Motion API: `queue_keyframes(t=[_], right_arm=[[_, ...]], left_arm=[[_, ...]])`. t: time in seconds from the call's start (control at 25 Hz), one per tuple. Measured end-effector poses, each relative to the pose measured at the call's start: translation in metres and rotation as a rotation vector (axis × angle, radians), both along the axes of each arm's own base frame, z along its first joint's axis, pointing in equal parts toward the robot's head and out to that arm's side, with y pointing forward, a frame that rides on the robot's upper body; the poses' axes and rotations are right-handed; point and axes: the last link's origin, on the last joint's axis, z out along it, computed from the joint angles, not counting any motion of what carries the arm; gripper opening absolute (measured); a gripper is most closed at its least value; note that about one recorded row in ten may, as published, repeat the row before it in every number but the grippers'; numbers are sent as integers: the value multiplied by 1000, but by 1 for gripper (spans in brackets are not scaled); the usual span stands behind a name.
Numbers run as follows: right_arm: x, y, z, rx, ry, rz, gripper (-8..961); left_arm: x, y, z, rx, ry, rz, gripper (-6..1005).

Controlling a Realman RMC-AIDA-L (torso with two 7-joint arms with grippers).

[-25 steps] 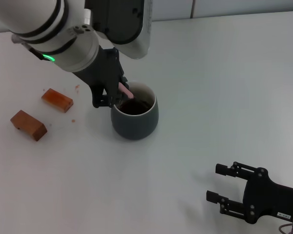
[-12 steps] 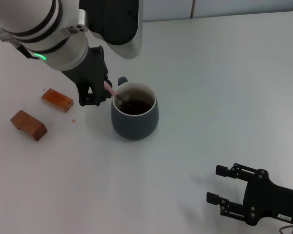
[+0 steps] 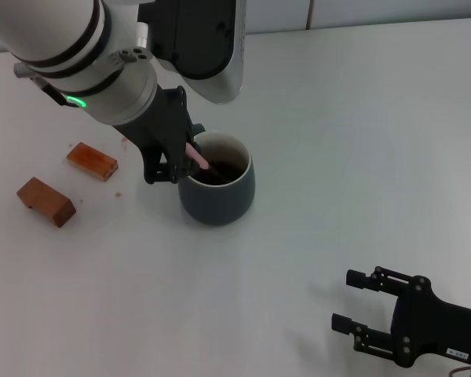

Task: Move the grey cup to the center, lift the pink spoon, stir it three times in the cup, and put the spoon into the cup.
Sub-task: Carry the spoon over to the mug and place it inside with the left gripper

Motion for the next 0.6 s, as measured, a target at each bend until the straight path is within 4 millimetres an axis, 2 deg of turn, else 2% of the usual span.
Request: queue_keyframes(t=[0.36,0.6], right_arm=[[-1,0,0,-3,9,5,704],[-1,0,1,-1,10,4,704]], left_arm=[[-10,12,4,89,39,24,127],[-9,4,3,37,34,39,127]])
